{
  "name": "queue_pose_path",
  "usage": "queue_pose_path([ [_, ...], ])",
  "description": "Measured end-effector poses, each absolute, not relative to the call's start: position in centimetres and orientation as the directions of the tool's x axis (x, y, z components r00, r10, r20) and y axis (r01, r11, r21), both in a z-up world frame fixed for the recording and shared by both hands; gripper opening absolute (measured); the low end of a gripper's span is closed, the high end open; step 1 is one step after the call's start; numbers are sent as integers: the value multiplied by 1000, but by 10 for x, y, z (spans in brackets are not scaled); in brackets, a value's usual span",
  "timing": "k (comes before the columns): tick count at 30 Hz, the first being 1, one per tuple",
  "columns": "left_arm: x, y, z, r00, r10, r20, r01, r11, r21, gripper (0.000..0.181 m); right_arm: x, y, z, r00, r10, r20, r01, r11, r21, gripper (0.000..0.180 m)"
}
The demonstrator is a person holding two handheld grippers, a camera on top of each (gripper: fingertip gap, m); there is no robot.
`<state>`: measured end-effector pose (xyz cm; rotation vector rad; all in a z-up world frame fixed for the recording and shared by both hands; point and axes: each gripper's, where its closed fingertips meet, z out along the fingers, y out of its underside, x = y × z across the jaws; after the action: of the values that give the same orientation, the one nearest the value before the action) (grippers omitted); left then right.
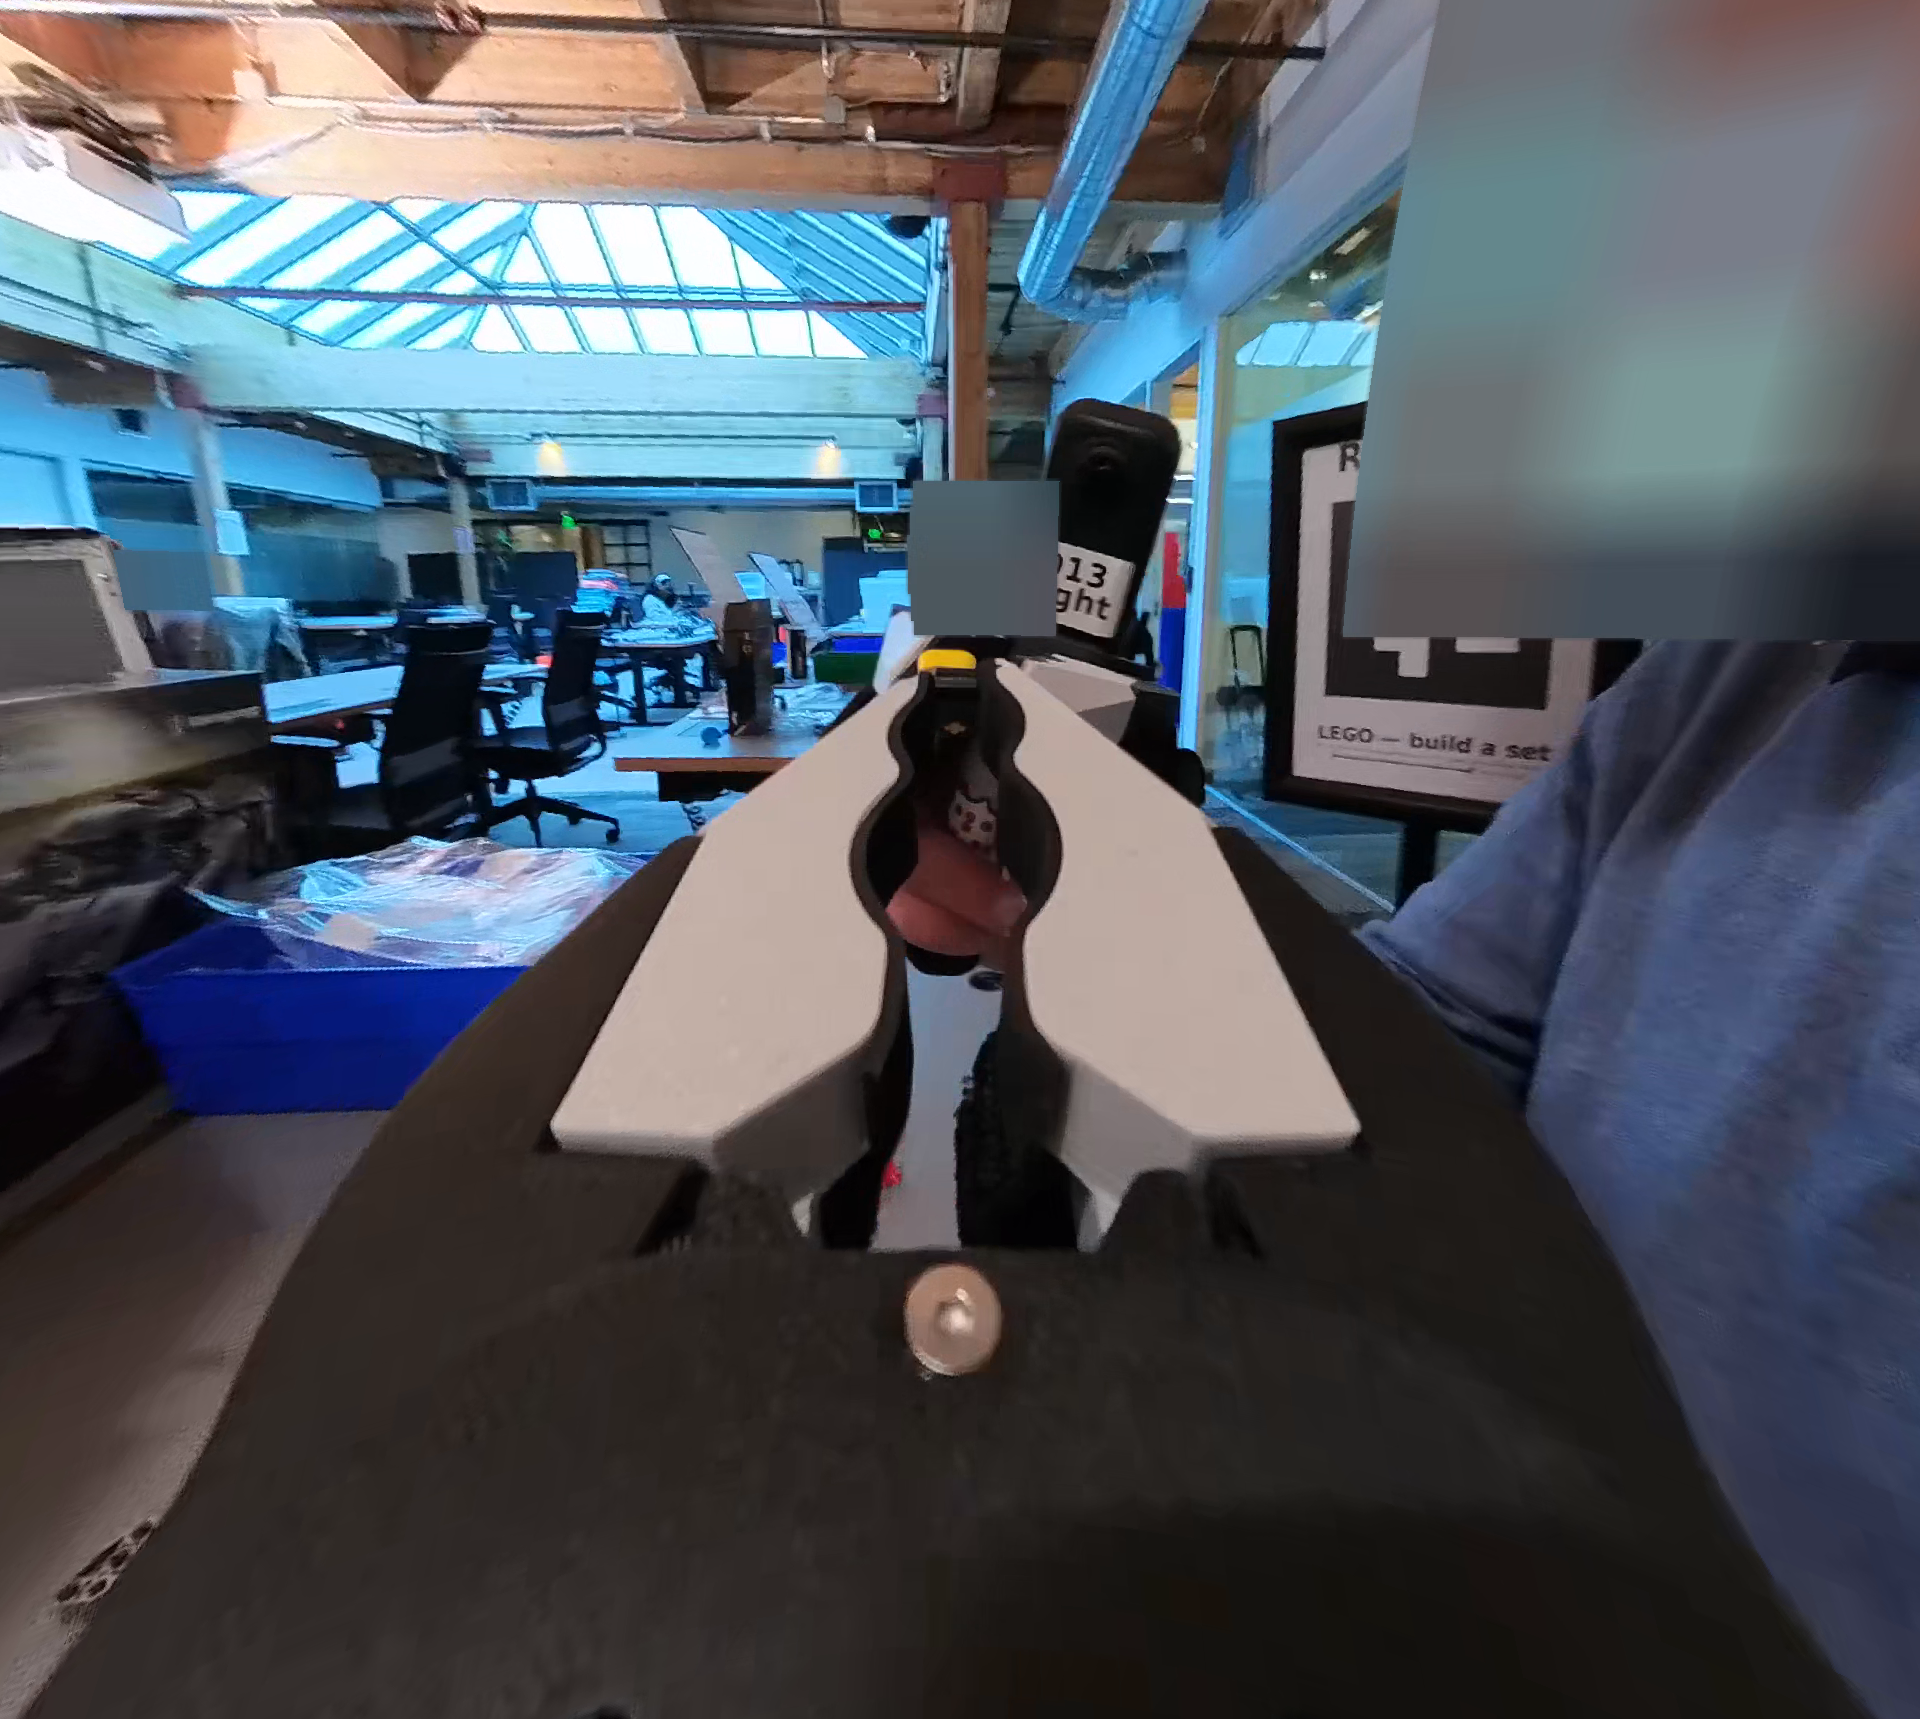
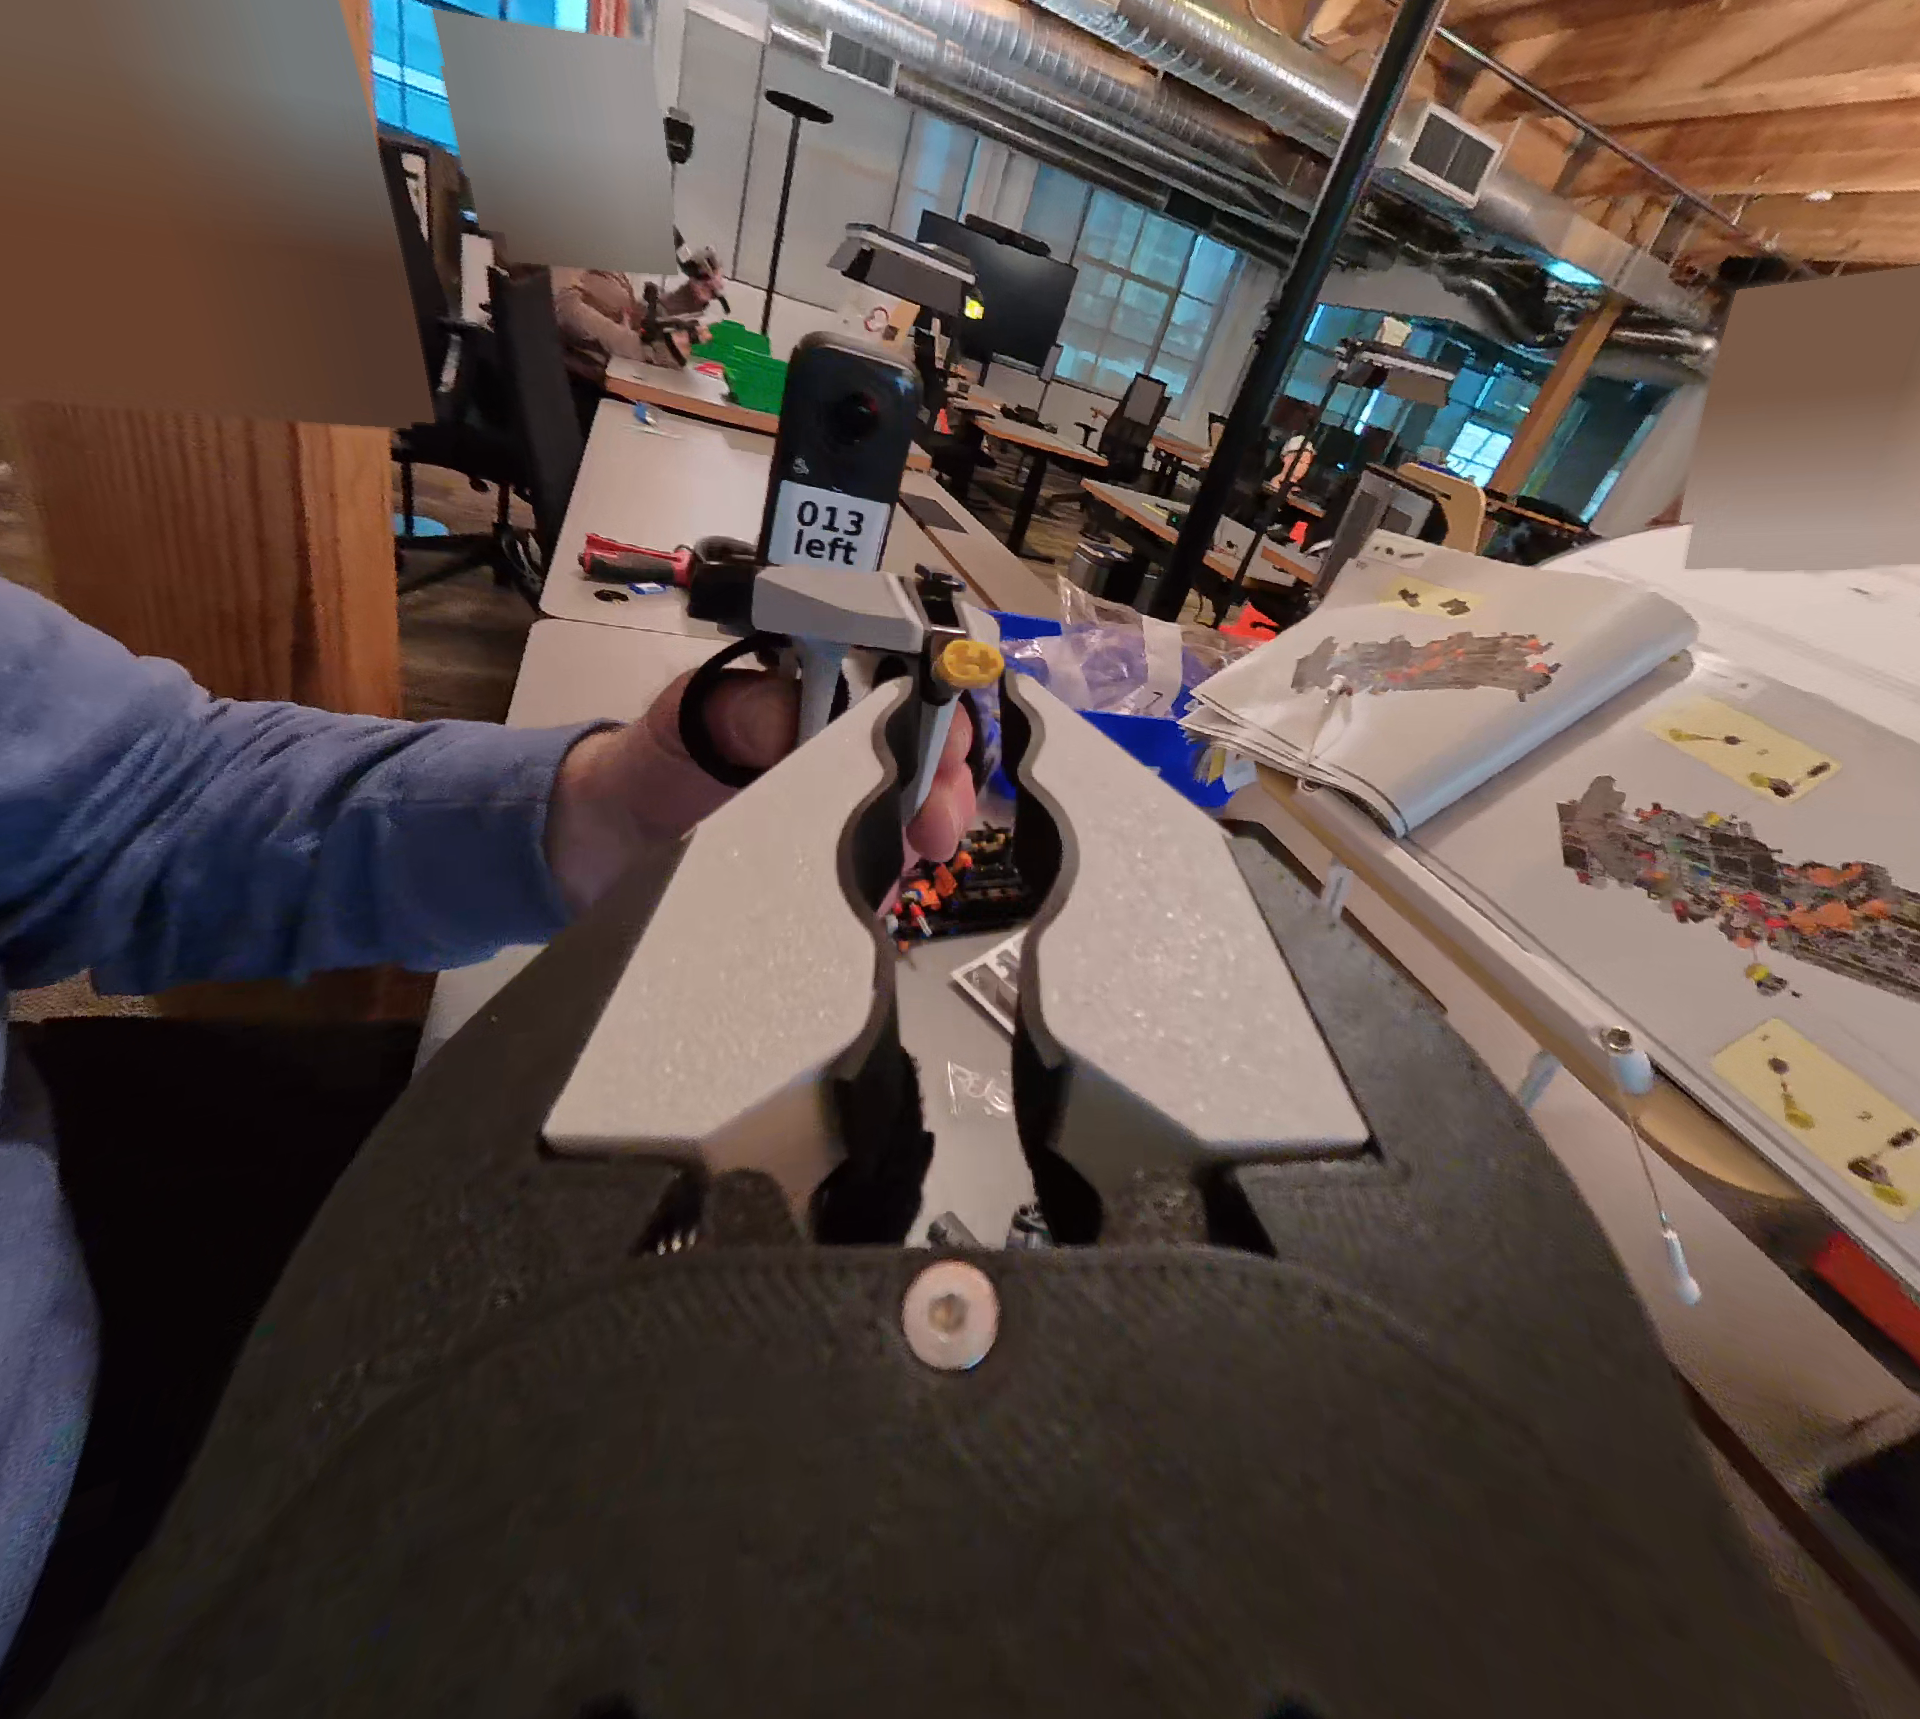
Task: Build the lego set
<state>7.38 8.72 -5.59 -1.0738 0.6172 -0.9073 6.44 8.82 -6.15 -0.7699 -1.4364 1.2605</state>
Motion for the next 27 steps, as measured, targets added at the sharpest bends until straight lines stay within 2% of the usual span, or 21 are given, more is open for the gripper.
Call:
queue_pose_path([
  [5,75,87,-57,559,-824,-95,254,279,-926,6,66,88,-60,-293,931,217,-152,178,-972,10],
  [14,79,83,-53,669,-638,-382,-63,464,-884,6,74,81,-54,-446,894,35,-143,-33,-989,12],
  [17,81,81,-51,641,-686,-343,-35,420,-907,6,76,82,-56,-384,908,169,-179,107,-978,15],
  [20,82,78,-52,565,-798,-211,87,312,-946,6,79,77,-56,-315,883,348,-196,298,-934,17],
  [23,80,76,-53,458,-887,-66,212,180,-961,6,81,78,-59,-253,830,497,-169,468,-867,15],
  [27,81,75,-62,345,-937,48,239,39,-970,6,79,77,-66,-206,723,660,-108,653,-749,13],
])
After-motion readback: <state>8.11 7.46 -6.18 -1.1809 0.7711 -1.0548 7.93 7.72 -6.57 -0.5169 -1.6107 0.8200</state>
